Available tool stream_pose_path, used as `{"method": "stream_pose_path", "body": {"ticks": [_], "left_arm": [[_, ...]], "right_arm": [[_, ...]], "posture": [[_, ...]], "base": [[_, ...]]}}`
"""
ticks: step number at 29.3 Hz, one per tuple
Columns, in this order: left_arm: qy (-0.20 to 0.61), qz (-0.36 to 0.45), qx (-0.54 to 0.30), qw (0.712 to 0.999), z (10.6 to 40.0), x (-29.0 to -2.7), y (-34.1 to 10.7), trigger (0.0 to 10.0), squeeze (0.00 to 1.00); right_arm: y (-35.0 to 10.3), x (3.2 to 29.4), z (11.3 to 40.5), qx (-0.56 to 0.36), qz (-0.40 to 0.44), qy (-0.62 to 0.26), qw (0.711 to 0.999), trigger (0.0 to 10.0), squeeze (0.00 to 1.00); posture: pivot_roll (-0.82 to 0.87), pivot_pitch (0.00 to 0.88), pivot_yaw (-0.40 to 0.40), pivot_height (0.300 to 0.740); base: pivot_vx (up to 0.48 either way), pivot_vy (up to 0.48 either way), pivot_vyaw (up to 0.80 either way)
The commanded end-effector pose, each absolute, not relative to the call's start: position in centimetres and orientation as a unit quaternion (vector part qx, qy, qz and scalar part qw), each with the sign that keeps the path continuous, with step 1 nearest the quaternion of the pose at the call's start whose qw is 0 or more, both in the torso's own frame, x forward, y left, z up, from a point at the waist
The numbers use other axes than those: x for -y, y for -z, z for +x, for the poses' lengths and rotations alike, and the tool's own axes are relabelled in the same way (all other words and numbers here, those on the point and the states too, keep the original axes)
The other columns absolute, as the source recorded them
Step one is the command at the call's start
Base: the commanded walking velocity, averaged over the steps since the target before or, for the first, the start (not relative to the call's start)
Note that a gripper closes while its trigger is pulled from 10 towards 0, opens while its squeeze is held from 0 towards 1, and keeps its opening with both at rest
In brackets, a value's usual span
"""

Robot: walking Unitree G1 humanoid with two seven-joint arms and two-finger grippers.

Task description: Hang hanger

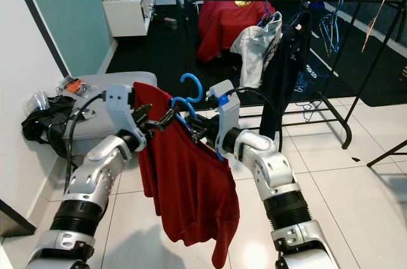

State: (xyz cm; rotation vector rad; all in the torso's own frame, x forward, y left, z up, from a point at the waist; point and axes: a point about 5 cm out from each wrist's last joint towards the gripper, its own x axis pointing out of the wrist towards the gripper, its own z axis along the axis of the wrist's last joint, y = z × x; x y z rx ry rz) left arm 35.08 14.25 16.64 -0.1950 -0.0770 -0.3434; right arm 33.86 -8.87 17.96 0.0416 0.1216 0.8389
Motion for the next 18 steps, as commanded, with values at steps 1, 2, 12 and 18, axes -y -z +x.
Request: {"method": "stream_pose_path", "body": {"ticks": [1, 2, 12, 18], "left_arm": [[0.161, -0.092, 0.038, 0.982, 34.9, -15.8, -16.3, 10.0, 0.0], [0.161, -0.092, 0.038, 0.982, 34.9, -15.8, -16.3, 10.0, 0.0], [0.124, -0.067, 0.024, 0.99, 35.2, -18.0, -15.6, 10.0, 0.0], [0.128, -0.064, 0.021, 0.989, 35.1, -18.1, -15.4, 7.8, 0.0]], "right_arm": [[-18.7, 8.7, 33.7, -0.044, 0.016, -0.414, 0.909, 10.0, 0.0], [-18.7, 8.7, 33.7, -0.044, 0.016, -0.414, 0.909, 10.0, 0.0], [-18.7, 8.8, 33.7, -0.046, 0.015, -0.414, 0.909, 10.0, 0.0], [-18.7, 8.8, 33.7, -0.046, 0.014, -0.414, 0.909, 10.0, 0.0]], "posture": [[-0.06, 0.0, 0.023, 0.74], [-0.06, 0.0, 0.023, 0.74], [-0.06, 0.005, 0.022, 0.74], [-0.06, 0.005, 0.022, 0.74]], "base": [[0.0, 0.0, 0.0], [0.0, 0.0, 0.0], [0.0, 0.0, 0.0], [0.0, 0.0, 0.0]]}}
